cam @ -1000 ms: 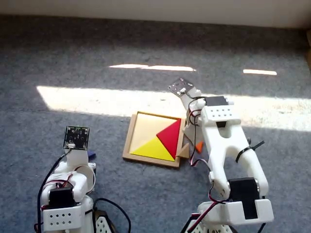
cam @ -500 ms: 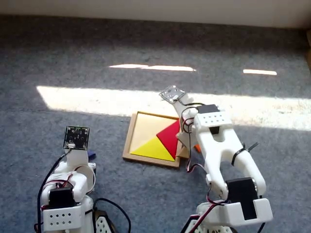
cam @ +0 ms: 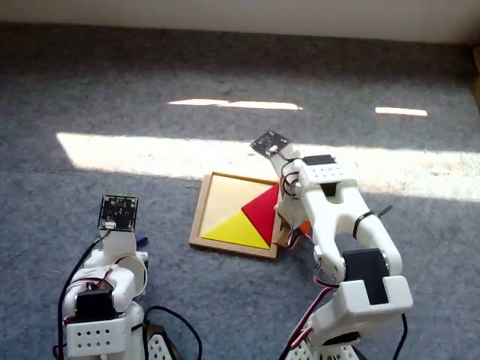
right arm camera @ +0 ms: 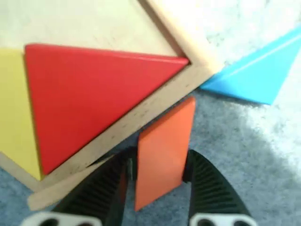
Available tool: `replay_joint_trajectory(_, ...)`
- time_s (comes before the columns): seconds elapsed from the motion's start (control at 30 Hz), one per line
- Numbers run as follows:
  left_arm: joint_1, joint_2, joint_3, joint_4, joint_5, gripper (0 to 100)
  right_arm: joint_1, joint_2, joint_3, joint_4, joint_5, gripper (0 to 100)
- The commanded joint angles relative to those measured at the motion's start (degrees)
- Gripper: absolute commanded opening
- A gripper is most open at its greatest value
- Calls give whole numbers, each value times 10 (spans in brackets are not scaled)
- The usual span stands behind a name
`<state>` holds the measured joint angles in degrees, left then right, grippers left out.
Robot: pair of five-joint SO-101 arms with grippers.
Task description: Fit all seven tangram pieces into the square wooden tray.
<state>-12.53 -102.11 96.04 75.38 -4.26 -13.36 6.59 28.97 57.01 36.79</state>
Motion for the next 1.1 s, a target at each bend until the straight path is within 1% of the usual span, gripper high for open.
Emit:
replay_joint_trajectory(0.0,-7,-23,11,4,-4,43,23,1,-25,-7,0,60)
replay_joint_trajectory(0.1,-7,-23,11,4,-4,43,37,0,-29,21,0,30)
replay_joint_trajectory(0.23,-7,-23,11,4,-4,43,38,-28,-69,55,-4,33)
replay_joint_trajectory(0.3,-7,-23,11,4,-4,43,38,-42,-73,65,-6,85)
replay_joint_trajectory(0.37,-7,-23,11,4,-4,43,39,-48,-73,65,-33,170)
replay_joint_trajectory(0.43,-7,-23,11,4,-4,43,41,-44,-73,64,-51,225)
replay_joint_trajectory(0.7,-7,-23,11,4,-4,43,44,-42,-76,62,-50,228)
replay_joint_trajectory(0.87,-7,-23,11,4,-4,43,69,-38,-77,60,-49,228)
replay_joint_trajectory(0.97,-7,-23,11,4,-4,43,71,-38,-77,60,-48,228)
replay_joint_trajectory(1.07,-7,-23,11,4,-4,43,70,-38,-77,60,-32,228)
